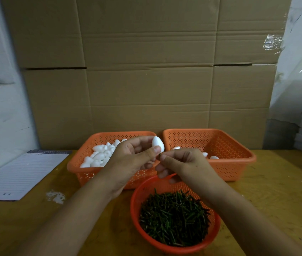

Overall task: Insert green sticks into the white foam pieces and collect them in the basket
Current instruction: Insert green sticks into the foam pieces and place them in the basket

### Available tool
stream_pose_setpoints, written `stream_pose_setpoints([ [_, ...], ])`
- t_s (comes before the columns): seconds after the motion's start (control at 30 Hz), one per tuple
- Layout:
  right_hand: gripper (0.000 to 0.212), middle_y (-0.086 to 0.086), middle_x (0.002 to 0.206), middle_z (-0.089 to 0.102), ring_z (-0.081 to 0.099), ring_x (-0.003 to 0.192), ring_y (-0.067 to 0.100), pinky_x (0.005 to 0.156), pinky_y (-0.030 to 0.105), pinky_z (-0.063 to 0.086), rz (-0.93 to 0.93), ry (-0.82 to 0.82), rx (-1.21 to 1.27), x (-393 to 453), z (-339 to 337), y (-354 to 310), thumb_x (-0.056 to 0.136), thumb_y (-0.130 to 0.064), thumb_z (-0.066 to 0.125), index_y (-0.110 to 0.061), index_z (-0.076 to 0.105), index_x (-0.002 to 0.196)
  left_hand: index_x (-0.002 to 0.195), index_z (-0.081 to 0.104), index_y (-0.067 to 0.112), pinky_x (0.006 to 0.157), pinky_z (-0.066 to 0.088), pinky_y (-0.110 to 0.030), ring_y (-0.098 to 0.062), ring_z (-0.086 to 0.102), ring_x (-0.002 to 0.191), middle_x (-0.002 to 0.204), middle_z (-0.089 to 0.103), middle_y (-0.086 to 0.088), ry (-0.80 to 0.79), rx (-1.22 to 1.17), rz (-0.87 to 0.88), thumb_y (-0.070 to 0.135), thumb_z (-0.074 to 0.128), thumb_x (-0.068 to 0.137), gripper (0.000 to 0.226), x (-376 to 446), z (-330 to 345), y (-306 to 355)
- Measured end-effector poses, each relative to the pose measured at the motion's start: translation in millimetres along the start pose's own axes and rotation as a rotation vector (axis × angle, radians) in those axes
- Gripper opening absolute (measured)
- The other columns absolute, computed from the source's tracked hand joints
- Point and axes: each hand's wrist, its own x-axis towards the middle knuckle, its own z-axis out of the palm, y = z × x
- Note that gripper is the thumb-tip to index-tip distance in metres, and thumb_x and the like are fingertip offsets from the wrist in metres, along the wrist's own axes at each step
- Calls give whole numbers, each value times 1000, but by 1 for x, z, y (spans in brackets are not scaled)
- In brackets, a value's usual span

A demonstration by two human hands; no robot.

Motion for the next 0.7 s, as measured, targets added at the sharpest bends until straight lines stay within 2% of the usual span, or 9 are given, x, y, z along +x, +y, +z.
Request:
stream_pose_setpoints([
  [0.4,18,3,73,74,68,65,9,55,19,52,-37,75,-38,1,2,1,98,-14,60,-8,74,87,117,69,15,76,55,-28,-11,66,83,107,74,-3,21,-8,8,30,75,77,43,0,1,0],
  [0.6,18,6,79,76,71,69,11,58,19,52,-24,43,0,-1,1,-1,98,-16,60,-11,74,88,121,68,11,80,55,-30,-10,64,83,109,74,-10,-4,5,4,30,72,80,44,0,-1,1],
  [0.7,18,8,83,76,71,71,12,60,19,52,0,21,44,-1,1,0,98,-17,59,-9,74,91,122,68,11,82,56,-32,-11,63,83,103,74,-8,-21,-7,3,28,71,81,44,0,-1,1],
])
